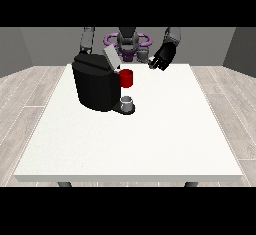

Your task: Insert the coffee pod into the coffee machine and close the lid

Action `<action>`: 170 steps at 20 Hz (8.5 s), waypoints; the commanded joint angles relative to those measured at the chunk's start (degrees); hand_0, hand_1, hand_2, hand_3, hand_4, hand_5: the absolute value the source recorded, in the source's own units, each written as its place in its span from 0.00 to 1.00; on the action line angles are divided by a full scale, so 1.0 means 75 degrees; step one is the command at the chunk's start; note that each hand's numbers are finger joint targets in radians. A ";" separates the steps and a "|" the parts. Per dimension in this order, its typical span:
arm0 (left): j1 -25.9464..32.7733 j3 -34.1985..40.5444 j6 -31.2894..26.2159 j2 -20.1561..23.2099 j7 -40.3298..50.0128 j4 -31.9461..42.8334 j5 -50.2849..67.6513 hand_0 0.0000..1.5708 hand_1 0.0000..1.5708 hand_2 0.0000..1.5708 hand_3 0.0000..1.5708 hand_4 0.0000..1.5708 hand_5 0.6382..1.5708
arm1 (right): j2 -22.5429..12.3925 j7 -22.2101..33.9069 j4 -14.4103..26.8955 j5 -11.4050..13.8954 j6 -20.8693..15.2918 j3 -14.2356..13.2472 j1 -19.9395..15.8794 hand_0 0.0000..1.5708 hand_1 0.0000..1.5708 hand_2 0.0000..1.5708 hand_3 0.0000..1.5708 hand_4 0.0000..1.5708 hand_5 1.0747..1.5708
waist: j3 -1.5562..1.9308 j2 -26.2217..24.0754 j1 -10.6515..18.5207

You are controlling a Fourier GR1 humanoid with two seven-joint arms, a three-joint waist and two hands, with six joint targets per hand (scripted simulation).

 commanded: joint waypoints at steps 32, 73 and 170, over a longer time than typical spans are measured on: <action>-0.3332 0.1715 -0.0962 0.1094 0.0854 0.0973 0.0388 0.76 0.76 0.82 0.79 0.31 1.00 | 0.0053 0.0419 -0.1687 -0.0114 0.0131 0.0347 -0.1155 0.00 0.00 0.00 0.00 0.12 1.00 | 0.0000 0.1526 -0.1823; -0.3824 0.1065 0.0084 0.1349 -0.0061 0.1275 -0.0773 0.75 0.75 0.76 0.68 0.00 1.00 | -0.0008 0.0425 -0.1477 -0.0142 -0.0099 -0.0038 -0.1635 0.00 0.00 0.00 0.00 0.00 1.00 | -0.0001 0.2238 -0.1836; 0.3170 0.1993 0.0046 -0.2278 0.0057 -0.2737 0.4386 0.00 0.00 0.00 0.00 0.18 1.00 | -0.0922 0.0938 -0.0585 -0.1801 0.1494 -0.1338 -0.1442 0.00 0.00 0.00 0.00 0.06 1.00 | 0.0001 -0.1274 0.2312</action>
